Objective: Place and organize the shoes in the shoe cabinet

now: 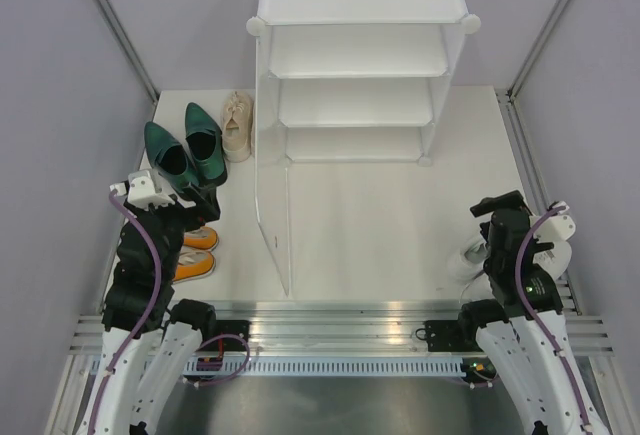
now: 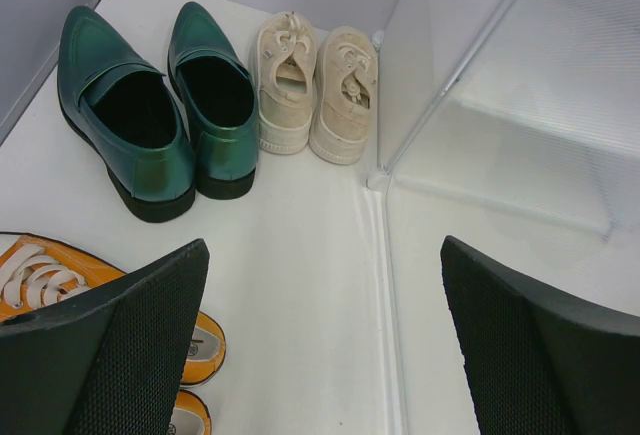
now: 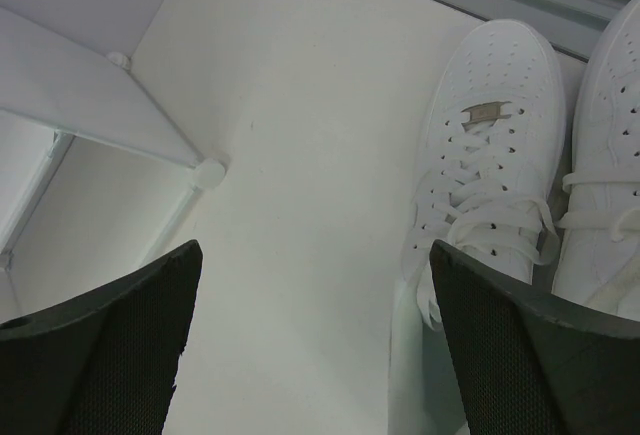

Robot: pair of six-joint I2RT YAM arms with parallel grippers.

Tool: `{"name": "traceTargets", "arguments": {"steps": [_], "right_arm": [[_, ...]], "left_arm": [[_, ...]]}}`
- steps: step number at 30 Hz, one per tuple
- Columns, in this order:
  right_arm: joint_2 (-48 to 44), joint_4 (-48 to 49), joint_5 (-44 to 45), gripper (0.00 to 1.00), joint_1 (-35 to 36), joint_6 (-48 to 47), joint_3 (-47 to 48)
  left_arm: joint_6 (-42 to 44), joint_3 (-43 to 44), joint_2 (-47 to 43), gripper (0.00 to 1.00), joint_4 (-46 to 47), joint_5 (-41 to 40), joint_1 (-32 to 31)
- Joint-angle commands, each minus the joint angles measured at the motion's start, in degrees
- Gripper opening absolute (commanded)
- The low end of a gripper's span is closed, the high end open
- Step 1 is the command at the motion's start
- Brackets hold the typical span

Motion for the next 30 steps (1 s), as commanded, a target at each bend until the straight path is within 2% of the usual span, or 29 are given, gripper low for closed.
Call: {"name": "traceTargets", "arguments": {"steps": [1, 9, 19, 24, 30], "right_arm": [[-1.74, -0.32, 2.23, 0.98, 0.19, 1.78, 1.15], [-4.99, -0.41, 3.29, 0.98, 0.19, 2.15, -0.18], [-3.41, -0.58, -1.19, 0.98, 0.19, 2.15, 1.05], [3.24, -0.49, -8.04, 0.98, 0.19, -3.04, 3.94], [14.50, -11.55, -3.58, 0.98, 0.11, -0.85, 12.99]], "left_arm": [[-1.89, -0.27, 0.06, 1.00, 0.86, -0.22, 0.19], [-1.89, -0.36, -0.29, 1.00, 0.86, -0.22, 0.27], [-2.16, -0.44, -0.90, 1.00, 0.86, 0.13, 0.27], [-2.24, -0.36, -1.34, 1.00, 0.94, 0.22, 0.18], [-2.51, -0.44, -2.66, 1.00, 0.94, 0.92, 0.27]]}}
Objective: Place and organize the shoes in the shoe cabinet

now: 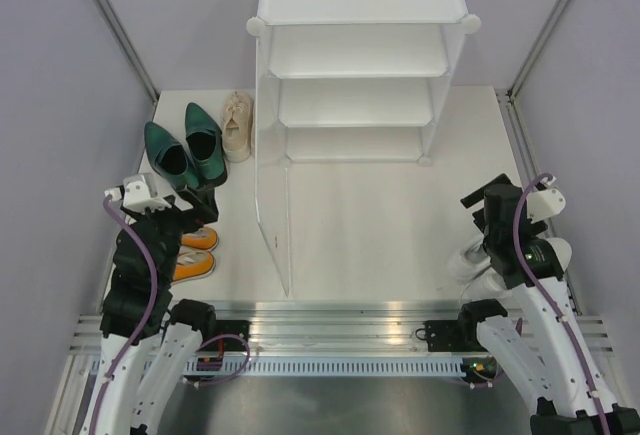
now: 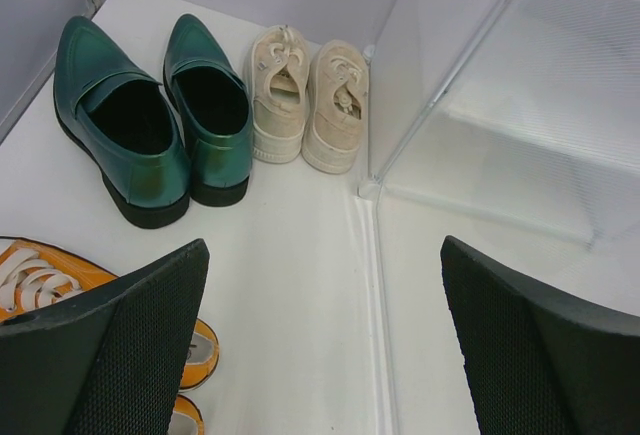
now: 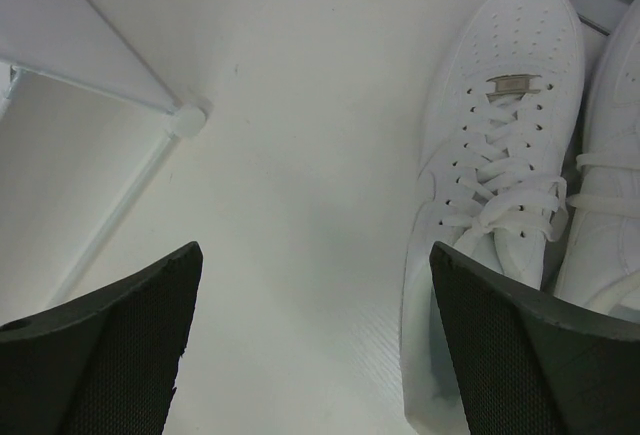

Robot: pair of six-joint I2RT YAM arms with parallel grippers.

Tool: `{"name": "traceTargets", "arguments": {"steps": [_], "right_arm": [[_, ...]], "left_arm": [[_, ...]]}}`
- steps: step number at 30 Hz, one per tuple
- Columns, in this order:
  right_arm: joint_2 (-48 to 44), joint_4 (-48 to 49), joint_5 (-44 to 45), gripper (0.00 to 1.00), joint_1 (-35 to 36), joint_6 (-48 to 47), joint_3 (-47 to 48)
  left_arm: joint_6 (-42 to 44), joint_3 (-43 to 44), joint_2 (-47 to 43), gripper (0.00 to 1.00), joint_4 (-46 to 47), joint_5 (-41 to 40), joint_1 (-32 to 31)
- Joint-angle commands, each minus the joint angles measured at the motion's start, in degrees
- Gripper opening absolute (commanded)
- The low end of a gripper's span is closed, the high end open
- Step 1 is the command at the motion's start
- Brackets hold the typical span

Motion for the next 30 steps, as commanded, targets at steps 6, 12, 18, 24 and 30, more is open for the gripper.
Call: {"name": "traceTargets", "arguments": {"steps": [6, 12, 18, 24, 30], "right_arm": [[6.71, -11.14, 4.75, 0.98, 0.24, 4.00, 5.60], [6.89, -13.77, 4.58, 0.98, 0.15, 10.42, 4.28], [5.75, -13.16, -2.44, 0.98, 0.06, 10.16, 4.11], [8.47, -10.36, -4.65, 0.97, 0.15, 11.65, -1.69], [11.98, -1.32, -7.46, 0.89, 0.15, 12.10, -8.10]], "left_arm": [[-2.42, -0.66, -1.77, 1.00, 1.30, 2.26, 0.27], [-2.51, -0.75, -1.94, 1.00, 1.38, 3.23, -0.25], [-2.51, -0.66, -2.47, 1.00, 1.56, 3.58, -0.96], [-2.42, -0.75, -2.91, 1.00, 1.47, 3.23, -1.66], [-2.16, -0.75, -3.17, 1.00, 1.39, 2.26, -1.75]]}}
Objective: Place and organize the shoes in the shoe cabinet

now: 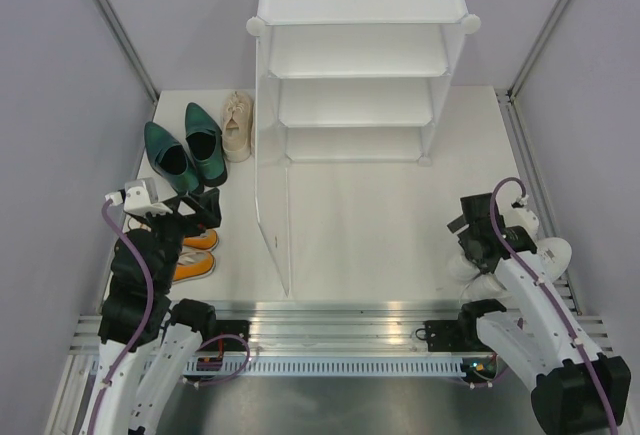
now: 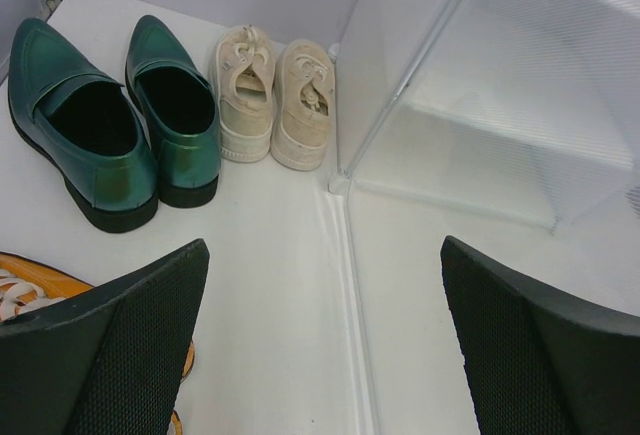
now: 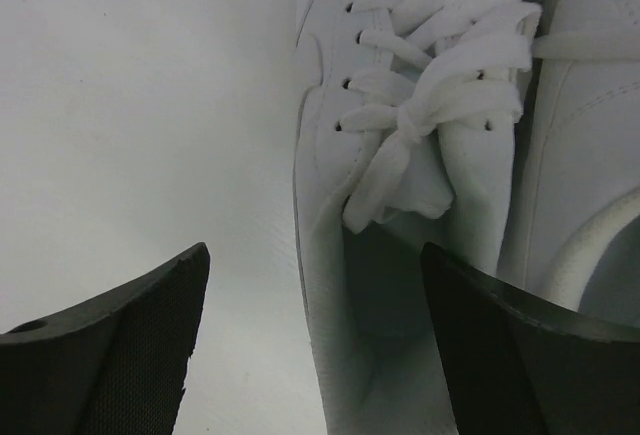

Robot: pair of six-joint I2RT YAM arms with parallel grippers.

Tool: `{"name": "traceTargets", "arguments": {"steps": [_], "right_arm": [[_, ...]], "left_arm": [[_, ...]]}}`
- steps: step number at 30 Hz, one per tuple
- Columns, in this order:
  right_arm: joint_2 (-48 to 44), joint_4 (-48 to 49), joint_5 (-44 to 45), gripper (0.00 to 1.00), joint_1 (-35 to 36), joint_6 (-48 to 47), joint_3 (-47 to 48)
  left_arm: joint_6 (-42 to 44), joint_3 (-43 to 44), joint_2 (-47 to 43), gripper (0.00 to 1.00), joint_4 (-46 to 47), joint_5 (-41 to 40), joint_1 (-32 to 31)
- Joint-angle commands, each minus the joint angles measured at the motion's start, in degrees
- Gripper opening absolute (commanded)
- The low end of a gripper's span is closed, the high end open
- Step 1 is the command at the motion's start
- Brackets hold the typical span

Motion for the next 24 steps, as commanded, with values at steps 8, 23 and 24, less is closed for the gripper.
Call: {"name": "traceTargets", "arguments": {"steps": [8, 23, 24], "right_arm": [[6.45, 12.18, -5.76, 0.22, 0.06, -2.66, -3.60], [7.43, 18.06, -11.83, 0.01, 15.34, -10.30, 4.48], [8.21, 19.02, -11.30, 0.01, 17.35, -10.57, 6.05]], "left_arm": [[-1.09, -0.18, -0.62, 1.00, 1.34, -0.49, -0.04], [-1.18, -0.27, -0.35, 1.00, 1.34, -0.93, -0.22], [-1.18, -0.27, -0.44, 1.00, 1.34, -1.02, -0.13]]}}
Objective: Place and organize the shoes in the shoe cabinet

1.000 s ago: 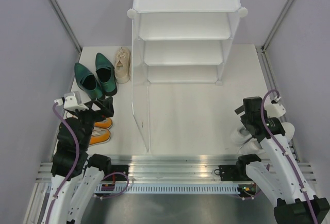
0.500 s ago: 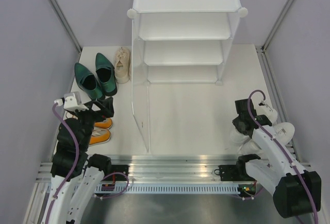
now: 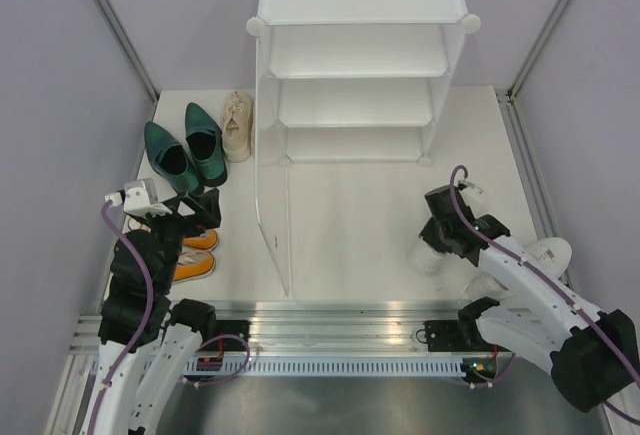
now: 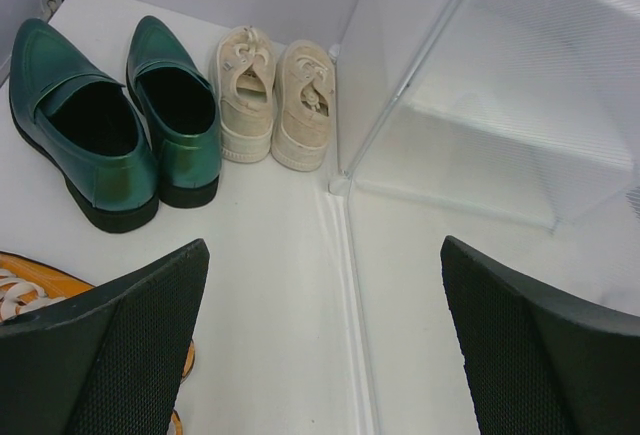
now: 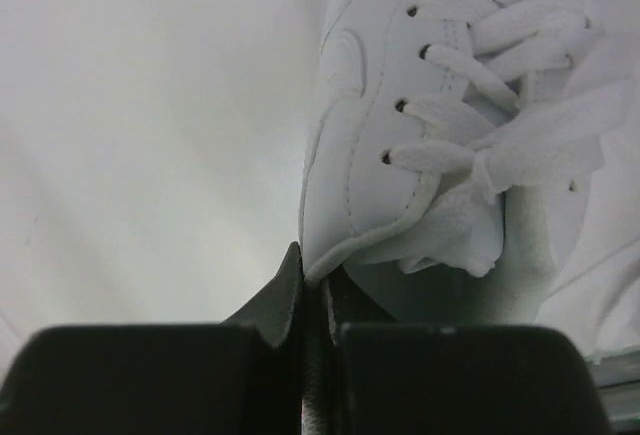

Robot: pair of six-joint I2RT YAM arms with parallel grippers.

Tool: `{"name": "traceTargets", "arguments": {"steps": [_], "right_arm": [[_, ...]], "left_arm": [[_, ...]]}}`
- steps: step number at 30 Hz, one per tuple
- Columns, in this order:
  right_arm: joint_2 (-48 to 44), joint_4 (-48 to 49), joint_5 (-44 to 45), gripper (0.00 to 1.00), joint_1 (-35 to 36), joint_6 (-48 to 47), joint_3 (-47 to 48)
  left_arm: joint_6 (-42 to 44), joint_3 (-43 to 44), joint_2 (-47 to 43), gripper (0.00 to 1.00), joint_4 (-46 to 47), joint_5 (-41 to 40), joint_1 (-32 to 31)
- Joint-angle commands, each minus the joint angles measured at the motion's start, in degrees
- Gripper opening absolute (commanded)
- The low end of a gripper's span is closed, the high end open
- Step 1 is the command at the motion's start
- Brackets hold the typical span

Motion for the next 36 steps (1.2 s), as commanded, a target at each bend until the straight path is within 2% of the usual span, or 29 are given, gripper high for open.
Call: {"name": "traceTargets", "arguments": {"steps": [1, 3, 6, 10, 13, 16, 18, 22, 25, 26, 27, 30, 36], "right_arm": [[2.57, 8.12, -2.25, 0.01, 9.01, -2.70, 6.85], [5.74, 11.45, -2.33, 0.01, 13.77, -5.32, 9.22], [14.52, 12.96, 1.96, 0.01, 27.36, -8.84, 14.76], [28.68, 10.77, 8.38, 0.01, 36.02, -11.58, 22.67], [33.87, 9.27, 9.53, 0.01, 36.91, -11.67, 25.40], [35.11, 9.01, 9.01, 0.07, 37.17, -11.84, 25.76], [34.68, 8.92, 9.09, 0.18, 37.35, -11.93, 25.76], [31.87, 9.01, 8.04, 0.28, 37.35, -12.02, 25.49], [30.37, 8.83, 5.77, 0.41, 37.44, -12.19, 25.58], [30.11, 8.83, 5.40, 0.43, 37.44, -12.28, 25.67], [29.49, 8.83, 5.14, 0.51, 37.44, -12.20, 25.67], [28.00, 8.22, 4.96, 0.65, 37.70, -11.93, 25.67], [22.04, 5.58, 7.85, 0.72, 38.49, -10.70, 25.58]], "left_arm": [[-1.15, -0.21, 0.02, 1.00, 1.34, -0.85, -0.15], [-1.15, -0.21, 0.11, 1.00, 1.34, -0.93, -0.15], [-1.15, -0.21, 0.46, 1.00, 1.34, -1.28, -0.15], [-0.98, -0.21, 0.90, 1.00, 1.25, -1.46, -0.15], [-0.89, -0.12, 0.98, 1.00, 1.25, -1.64, -0.15], [-0.89, -0.21, 0.98, 1.00, 1.25, -1.55, -0.07], [-0.89, -0.03, 1.16, 1.00, 1.25, -1.55, -0.15], [-0.89, -0.12, 1.25, 1.00, 1.25, -1.46, -0.15], [-0.89, -0.03, 1.34, 1.00, 1.25, -1.46, -0.15], [-0.89, -0.12, 1.34, 1.00, 1.25, -1.46, -0.07], [-0.80, -0.03, 1.34, 1.00, 1.25, -1.46, -0.15], [-0.72, -0.21, 1.25, 1.00, 1.25, -1.72, -0.15], [-0.63, -0.12, 1.69, 1.00, 1.25, -1.90, -0.15]]}}
